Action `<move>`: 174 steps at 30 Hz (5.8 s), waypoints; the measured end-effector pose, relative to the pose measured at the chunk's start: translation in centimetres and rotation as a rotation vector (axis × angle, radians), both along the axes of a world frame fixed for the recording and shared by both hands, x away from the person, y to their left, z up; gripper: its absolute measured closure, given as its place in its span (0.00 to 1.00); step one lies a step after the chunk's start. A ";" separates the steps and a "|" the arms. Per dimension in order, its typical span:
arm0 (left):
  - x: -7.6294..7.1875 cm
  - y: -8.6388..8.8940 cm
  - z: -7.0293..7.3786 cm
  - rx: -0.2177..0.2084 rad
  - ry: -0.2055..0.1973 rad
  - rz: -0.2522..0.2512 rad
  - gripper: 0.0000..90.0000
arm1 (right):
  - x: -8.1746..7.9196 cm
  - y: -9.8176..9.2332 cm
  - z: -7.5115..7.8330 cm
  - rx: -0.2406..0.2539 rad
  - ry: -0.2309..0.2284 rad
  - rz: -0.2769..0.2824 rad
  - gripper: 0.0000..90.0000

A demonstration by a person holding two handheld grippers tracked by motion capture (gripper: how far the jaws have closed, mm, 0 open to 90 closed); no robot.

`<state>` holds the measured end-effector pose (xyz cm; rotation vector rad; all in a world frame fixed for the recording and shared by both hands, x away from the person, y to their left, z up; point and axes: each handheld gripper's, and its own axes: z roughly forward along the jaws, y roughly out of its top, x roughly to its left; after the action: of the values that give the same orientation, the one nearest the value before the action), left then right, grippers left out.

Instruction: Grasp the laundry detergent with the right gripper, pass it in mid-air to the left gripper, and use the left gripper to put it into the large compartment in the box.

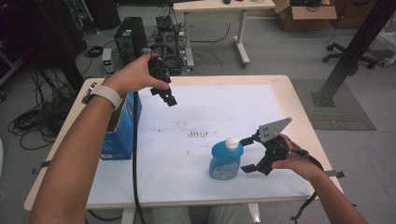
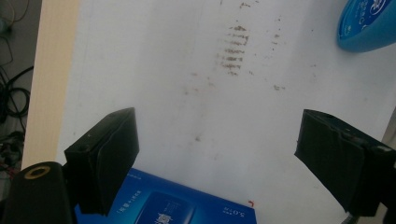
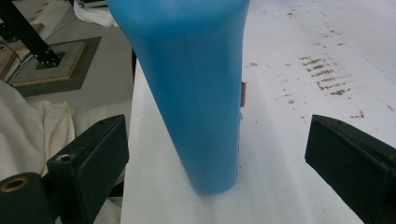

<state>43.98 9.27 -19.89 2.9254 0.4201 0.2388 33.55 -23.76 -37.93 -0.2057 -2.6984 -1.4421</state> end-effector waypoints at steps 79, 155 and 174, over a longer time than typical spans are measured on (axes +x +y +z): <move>0.2 0.4 -0.5 0.004 0.006 0.015 0.16 | -0.6 3.5 -3.5 0.184 -0.007 0.019 0.33; -4.1 -0.2 2.0 0.029 -0.026 -0.060 0.15 | 0.3 4.0 2.6 0.166 -0.067 -0.019 0.49; -6.7 -1.5 3.6 0.026 0.007 -0.114 0.14 | 0.8 5.0 7.1 0.123 -0.068 -0.034 0.49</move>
<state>37.31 7.81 -16.31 2.9639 0.2522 0.2198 34.36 -18.71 -30.86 -0.1990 -2.6593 -1.6469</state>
